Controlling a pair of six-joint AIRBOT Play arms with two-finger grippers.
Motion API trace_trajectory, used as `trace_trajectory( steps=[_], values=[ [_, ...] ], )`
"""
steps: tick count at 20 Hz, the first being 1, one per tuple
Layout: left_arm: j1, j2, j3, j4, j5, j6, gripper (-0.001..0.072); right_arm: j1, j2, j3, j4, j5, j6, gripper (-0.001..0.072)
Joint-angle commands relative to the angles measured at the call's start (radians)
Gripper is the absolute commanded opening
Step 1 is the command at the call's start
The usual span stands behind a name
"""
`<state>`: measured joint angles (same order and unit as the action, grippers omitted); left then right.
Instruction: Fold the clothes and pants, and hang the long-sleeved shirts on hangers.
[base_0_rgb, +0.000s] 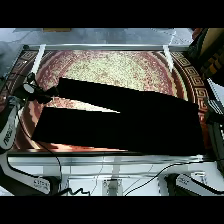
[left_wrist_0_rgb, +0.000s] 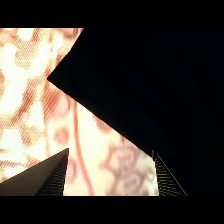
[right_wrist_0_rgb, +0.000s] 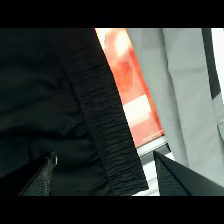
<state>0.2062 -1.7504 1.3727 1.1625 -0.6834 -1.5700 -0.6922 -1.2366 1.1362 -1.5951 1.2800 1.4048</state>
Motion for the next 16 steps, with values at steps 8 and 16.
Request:
trace_trajectory(
  steps=[8,16],
  values=[
    [-0.055,-0.115,0.013,-0.012,0.309,-0.020,0.0375,0.001,0.000,0.000,0.054,-0.023,0.002,0.0665],
    [-0.066,-0.065,0.013,-0.012,0.366,-0.020,0.0009,-0.012,-0.008,0.000,0.037,-0.152,0.002,0.0381]
  ],
)
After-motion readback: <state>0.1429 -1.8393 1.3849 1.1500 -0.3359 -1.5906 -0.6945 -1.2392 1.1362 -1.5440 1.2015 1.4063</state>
